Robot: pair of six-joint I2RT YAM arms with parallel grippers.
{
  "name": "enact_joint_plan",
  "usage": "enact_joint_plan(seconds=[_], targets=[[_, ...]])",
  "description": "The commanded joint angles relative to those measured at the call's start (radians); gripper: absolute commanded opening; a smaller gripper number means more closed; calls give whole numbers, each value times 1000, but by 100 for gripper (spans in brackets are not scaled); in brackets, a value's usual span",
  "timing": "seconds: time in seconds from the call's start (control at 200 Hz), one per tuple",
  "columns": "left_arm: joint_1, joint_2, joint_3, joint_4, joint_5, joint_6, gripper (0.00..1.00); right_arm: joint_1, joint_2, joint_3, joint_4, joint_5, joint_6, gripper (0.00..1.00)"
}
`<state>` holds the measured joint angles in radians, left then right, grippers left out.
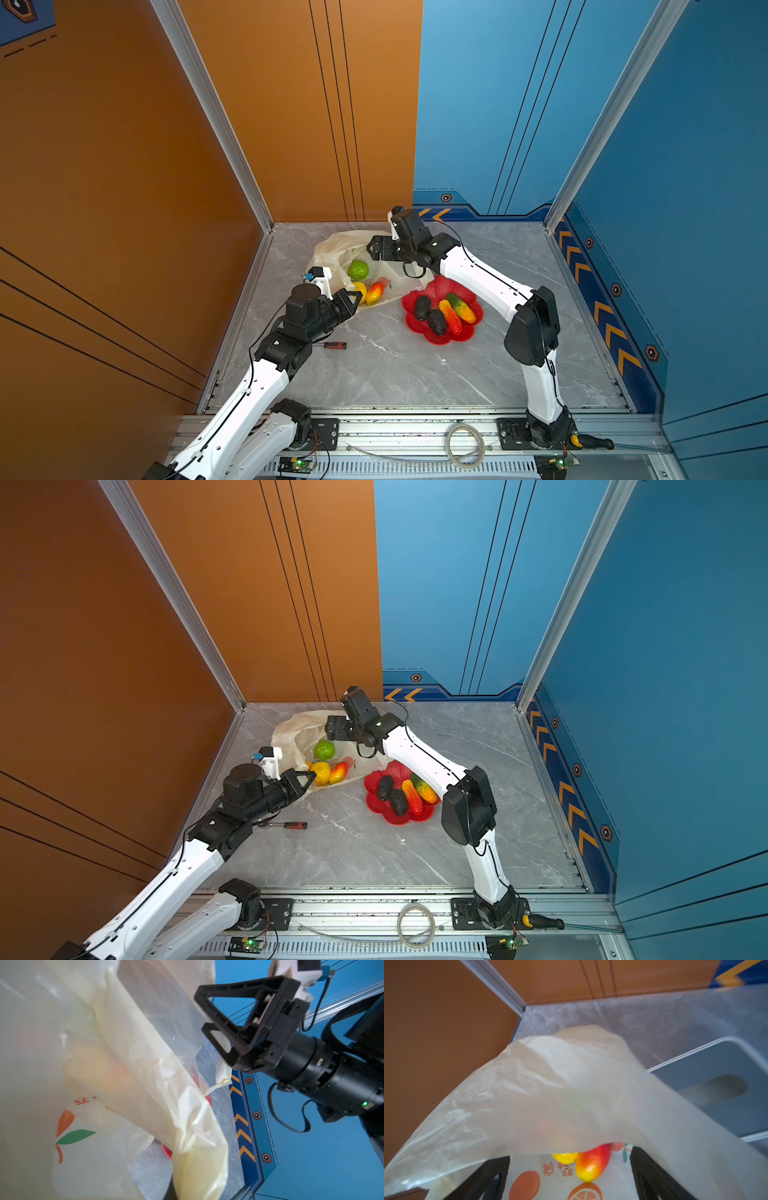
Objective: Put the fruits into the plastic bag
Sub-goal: 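Open the right gripper to release the green fruit inside the bag, then withdraw the right gripper from the bag back over the red bowl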
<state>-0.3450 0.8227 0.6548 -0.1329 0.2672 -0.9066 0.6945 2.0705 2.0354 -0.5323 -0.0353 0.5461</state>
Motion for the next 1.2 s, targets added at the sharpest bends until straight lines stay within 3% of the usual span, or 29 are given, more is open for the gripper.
enact_joint_plan(seconds=[0.0, 0.125, 0.38, 0.606, 0.821, 1.011, 1.197], targets=[[11, -27, 8, -26, 15, 8, 0, -56, -10, 72, -122, 85, -82, 89], [11, -25, 6, -26, 12, 6, 0, -66, -86, 27, -121, 70, -94, 89], [6, 4, 25, -13, 21, 8, 0, -16, -275, -131, -118, -139, -76, 89], [4, 10, 29, -13, 23, 12, 0, -35, -567, -357, -179, -47, -63, 90], [1, 11, 30, -15, 28, 17, 0, -201, -782, -600, -307, 15, -74, 91], [1, 5, 30, -27, 24, 21, 0, -314, -863, -791, -351, -17, -77, 90], [0, 13, 37, -27, 27, 21, 0, -319, -796, -858, -335, -48, -89, 87]])
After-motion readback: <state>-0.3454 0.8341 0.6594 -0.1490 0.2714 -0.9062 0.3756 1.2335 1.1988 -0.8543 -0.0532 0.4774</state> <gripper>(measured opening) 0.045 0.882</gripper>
